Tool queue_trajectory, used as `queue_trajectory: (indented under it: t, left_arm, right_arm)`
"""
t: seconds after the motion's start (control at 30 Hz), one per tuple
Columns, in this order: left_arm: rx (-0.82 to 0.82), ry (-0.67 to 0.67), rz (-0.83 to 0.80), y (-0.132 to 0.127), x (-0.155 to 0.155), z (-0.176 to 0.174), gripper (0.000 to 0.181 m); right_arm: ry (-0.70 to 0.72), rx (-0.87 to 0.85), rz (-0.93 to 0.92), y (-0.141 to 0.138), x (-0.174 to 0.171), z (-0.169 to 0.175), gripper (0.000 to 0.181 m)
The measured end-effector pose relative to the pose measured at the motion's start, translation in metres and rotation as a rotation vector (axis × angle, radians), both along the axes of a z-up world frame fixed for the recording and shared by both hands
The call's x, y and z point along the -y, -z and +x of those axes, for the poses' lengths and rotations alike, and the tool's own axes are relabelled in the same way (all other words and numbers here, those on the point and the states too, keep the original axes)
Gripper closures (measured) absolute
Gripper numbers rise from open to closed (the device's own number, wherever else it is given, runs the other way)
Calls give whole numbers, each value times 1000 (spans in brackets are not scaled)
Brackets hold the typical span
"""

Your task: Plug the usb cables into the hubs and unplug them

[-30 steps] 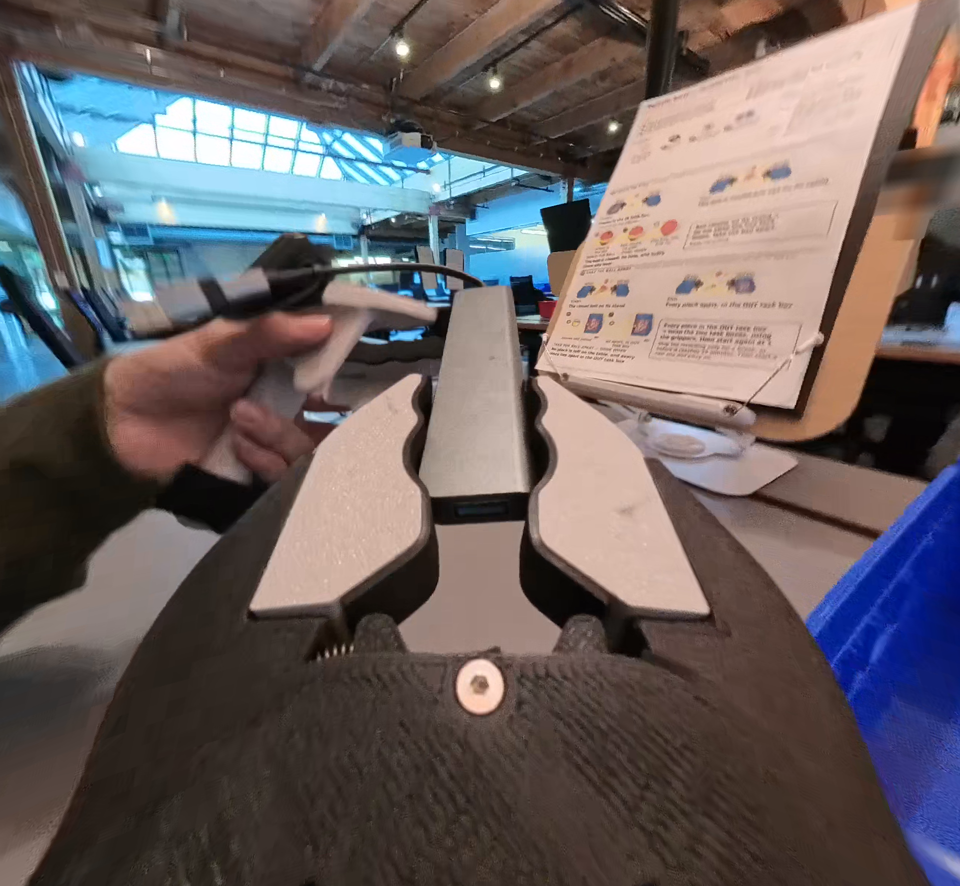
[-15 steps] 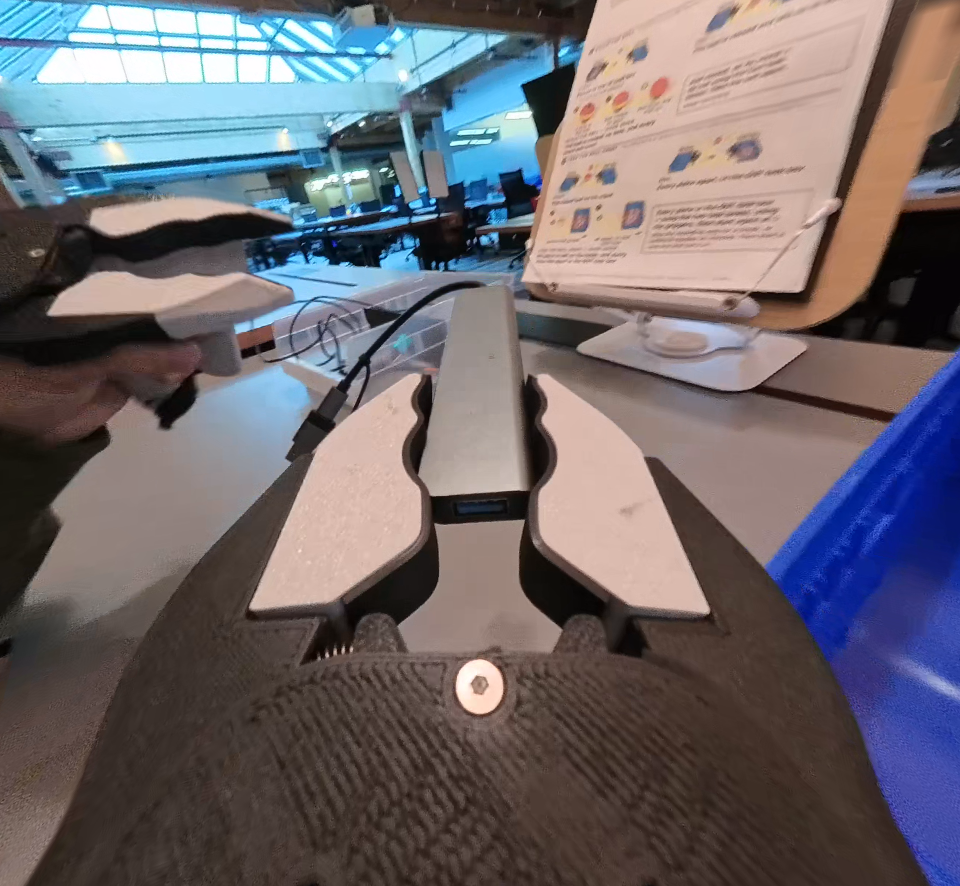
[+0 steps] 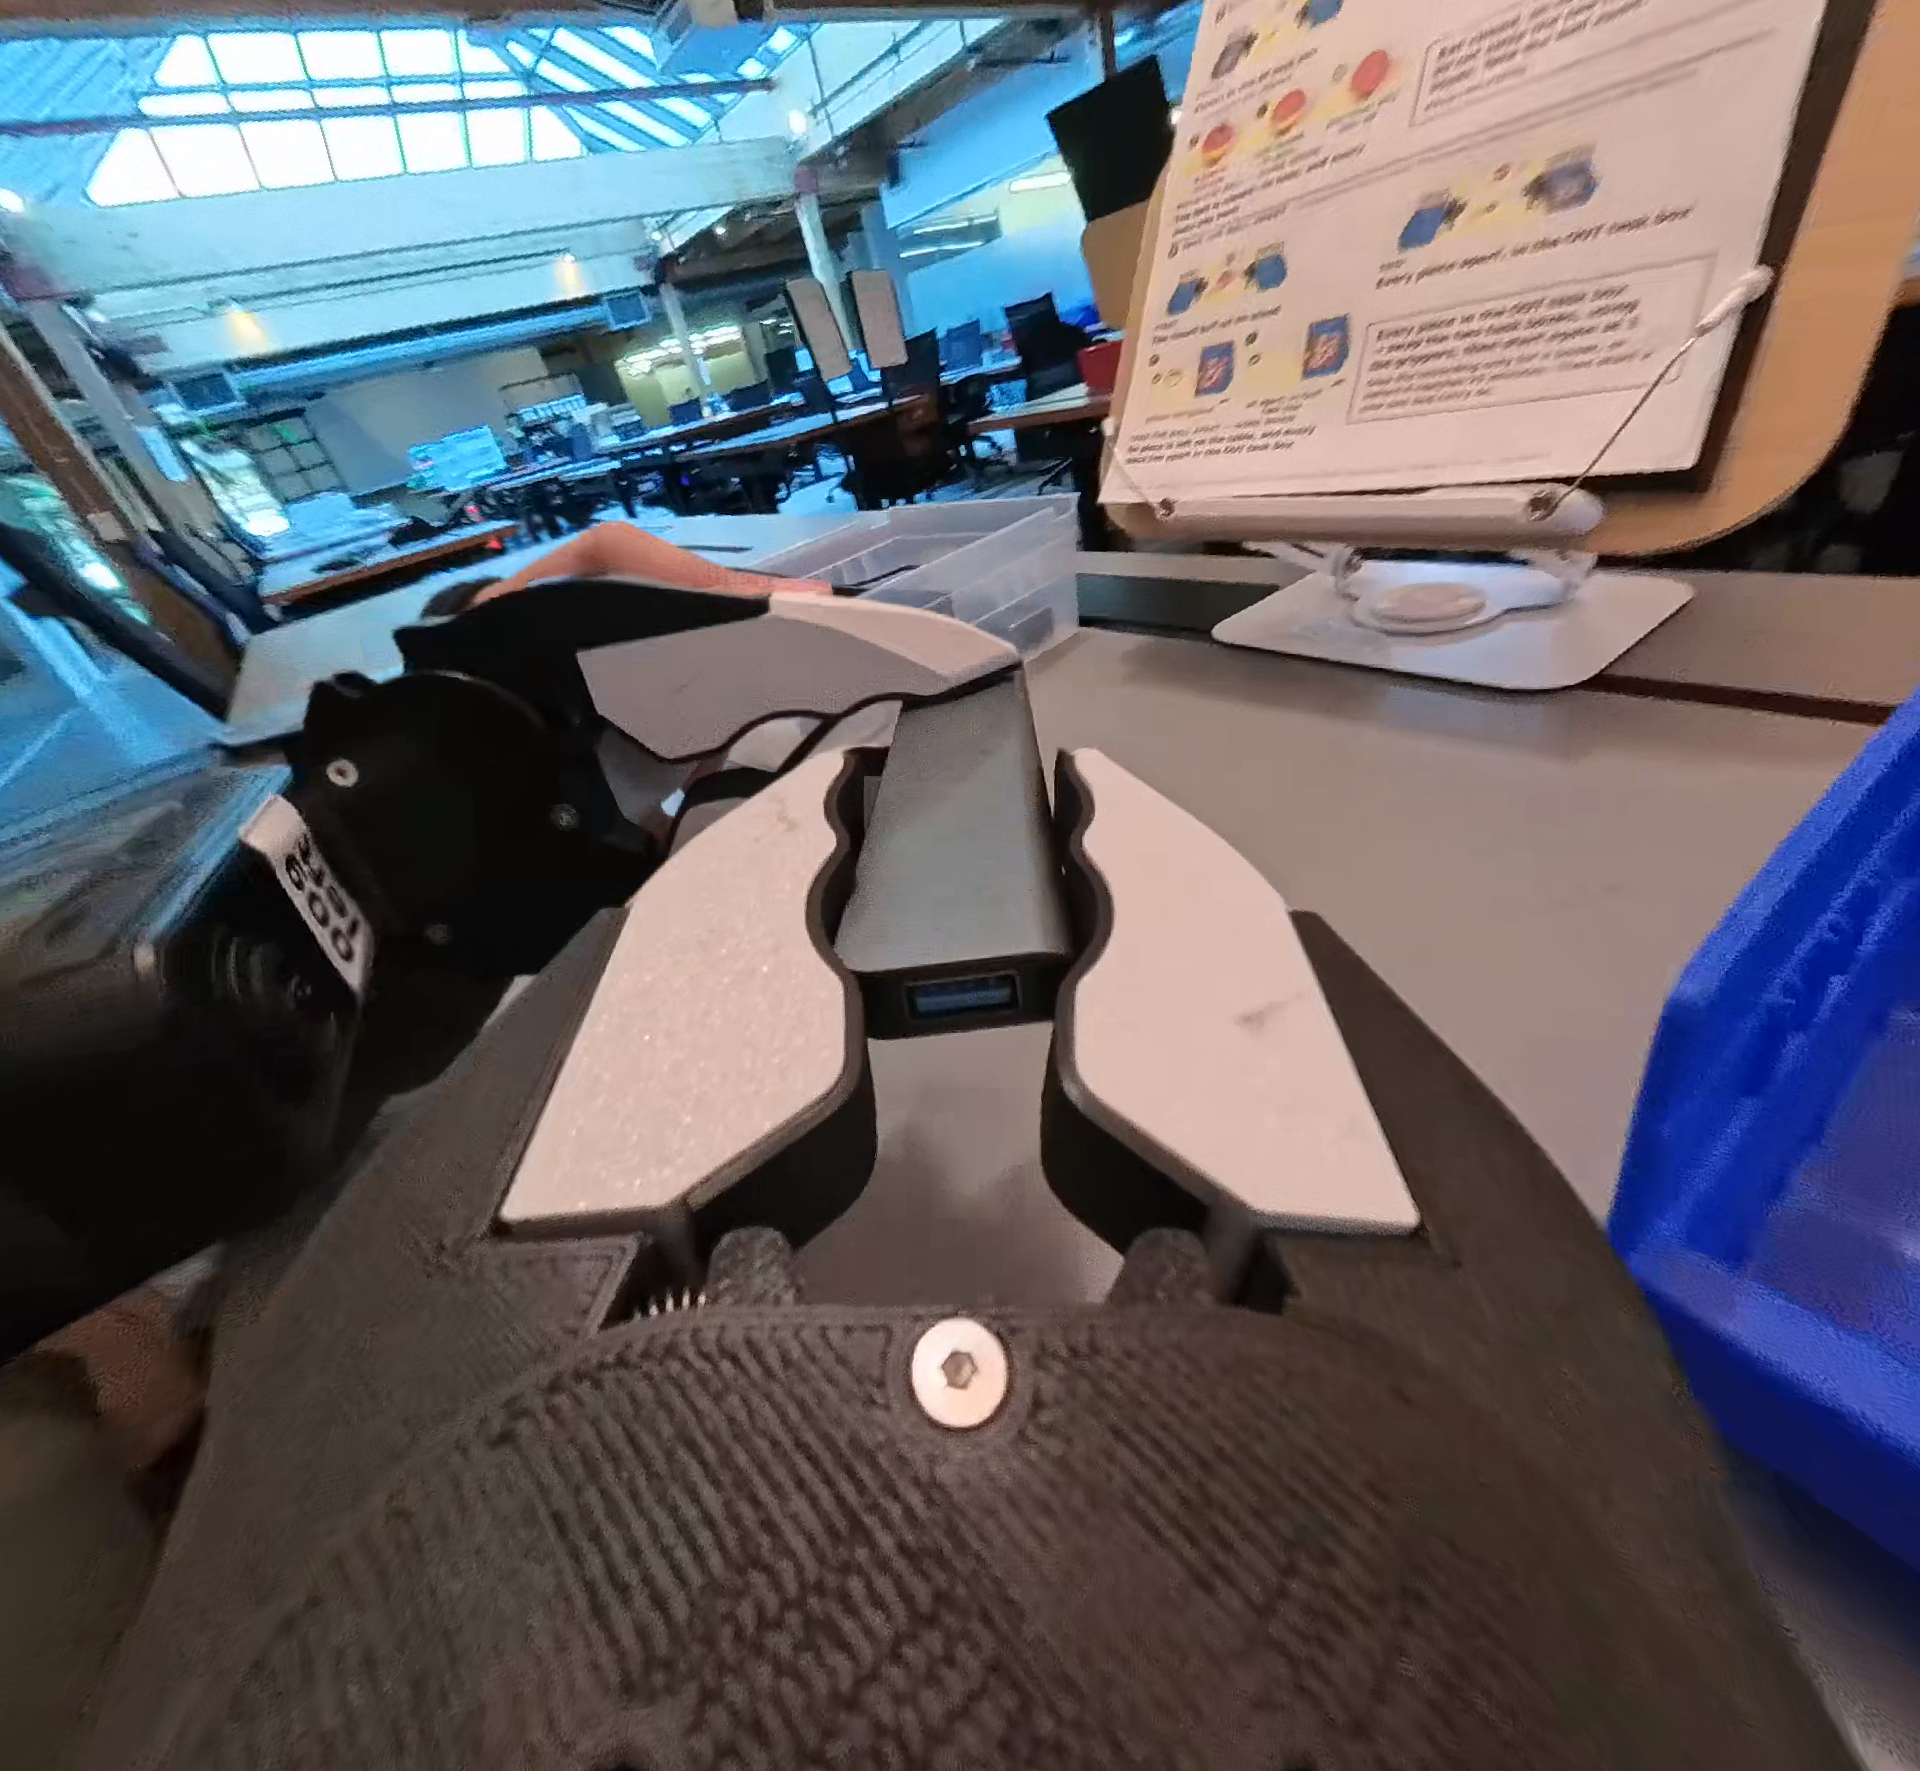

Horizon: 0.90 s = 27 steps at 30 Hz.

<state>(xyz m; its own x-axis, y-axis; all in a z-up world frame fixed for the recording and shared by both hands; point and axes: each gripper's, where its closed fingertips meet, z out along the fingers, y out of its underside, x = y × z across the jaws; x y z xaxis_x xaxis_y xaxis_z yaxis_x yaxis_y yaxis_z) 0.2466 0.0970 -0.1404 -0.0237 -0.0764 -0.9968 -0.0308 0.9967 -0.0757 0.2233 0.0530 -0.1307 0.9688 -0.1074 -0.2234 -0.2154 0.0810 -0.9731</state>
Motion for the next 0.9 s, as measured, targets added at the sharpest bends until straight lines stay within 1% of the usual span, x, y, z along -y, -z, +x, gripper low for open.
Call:
queue_trajectory:
  t: [0.03,0.1,0.23,0.37,0.43,0.57,0.73,0.9]
  left_arm:
    - [16,7,-5,-1,2,2,172]
    - [49,19,50,-3,6,6,172]
    - [18,56,80,-3,12,17,172]
    - [-42,77,108,1,13,26,172]
    - [-40,85,132,1,12,29,172]
    - [-53,103,159,4,12,34,172]
    - [-54,123,156,10,11,39,172]
    - [-45,135,145,11,11,41,172]
  right_arm:
    - [17,38,-5,1,2,1,146]
    - [62,91,7,2,6,3,146]
    - [115,107,43,3,11,14,146]
    - [157,179,3,10,10,21,146]
    - [165,198,-23,15,8,22,146]
    - [200,185,-28,19,8,26,146]
    - [203,195,-69,25,7,29,146]
    - [204,197,-65,24,6,27,146]
